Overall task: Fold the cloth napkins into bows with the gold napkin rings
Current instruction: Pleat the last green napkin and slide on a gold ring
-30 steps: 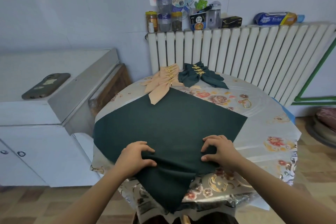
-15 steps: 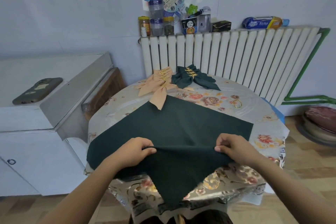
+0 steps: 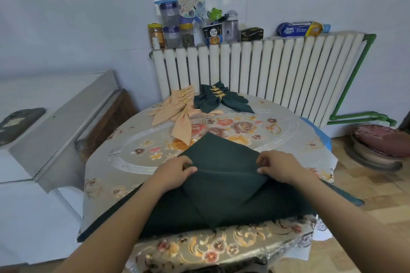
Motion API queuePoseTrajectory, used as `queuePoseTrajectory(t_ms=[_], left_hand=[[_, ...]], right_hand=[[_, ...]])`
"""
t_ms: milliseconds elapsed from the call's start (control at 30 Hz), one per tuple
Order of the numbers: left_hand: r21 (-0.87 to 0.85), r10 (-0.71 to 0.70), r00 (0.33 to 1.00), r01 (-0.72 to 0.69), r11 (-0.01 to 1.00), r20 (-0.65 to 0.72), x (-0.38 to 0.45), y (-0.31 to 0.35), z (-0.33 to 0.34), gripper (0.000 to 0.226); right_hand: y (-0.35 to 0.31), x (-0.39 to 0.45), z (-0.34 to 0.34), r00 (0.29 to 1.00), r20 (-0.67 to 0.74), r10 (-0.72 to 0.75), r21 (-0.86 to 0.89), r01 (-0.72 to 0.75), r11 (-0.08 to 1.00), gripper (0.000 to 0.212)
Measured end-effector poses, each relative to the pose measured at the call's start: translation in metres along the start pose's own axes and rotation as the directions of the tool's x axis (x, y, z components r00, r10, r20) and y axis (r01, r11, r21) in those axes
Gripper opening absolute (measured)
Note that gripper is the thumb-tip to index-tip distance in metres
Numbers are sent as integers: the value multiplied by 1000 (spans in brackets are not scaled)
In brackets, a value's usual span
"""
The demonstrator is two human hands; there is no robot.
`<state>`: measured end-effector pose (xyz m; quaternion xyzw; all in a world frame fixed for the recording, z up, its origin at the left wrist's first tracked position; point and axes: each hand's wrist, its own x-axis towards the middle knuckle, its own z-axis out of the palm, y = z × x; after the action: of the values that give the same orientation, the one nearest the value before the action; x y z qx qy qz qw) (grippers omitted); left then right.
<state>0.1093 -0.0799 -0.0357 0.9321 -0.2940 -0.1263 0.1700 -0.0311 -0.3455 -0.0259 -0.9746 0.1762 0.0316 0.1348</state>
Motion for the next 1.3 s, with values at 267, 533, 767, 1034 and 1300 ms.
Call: queuePoseTrajectory(t_ms=[267,533,767,1034,1300], left_hand=[[-27,186,965,-184,982,184,7,-10,37,44],[-208,215,869,-132,969,445,15,-18,11,60],[-327,102,981,-42,944,167,51,2,-6,18],[-241,-98,986,63,968,-135,103,2,24,25],[-104,-86,952,58,993,-294,116,1,38,16]], right_hand=[[-25,-10,56,948,49,-314,227,296,928,40],[-33,5,71,968,-108,-228,295,250,922,13],[-30,63,32,1000,-17,-26,410,30,912,20],[-29,100,32,983,-179,31,391,42,920,40],[-30,129,57,987,-160,-24,135,47,990,36]])
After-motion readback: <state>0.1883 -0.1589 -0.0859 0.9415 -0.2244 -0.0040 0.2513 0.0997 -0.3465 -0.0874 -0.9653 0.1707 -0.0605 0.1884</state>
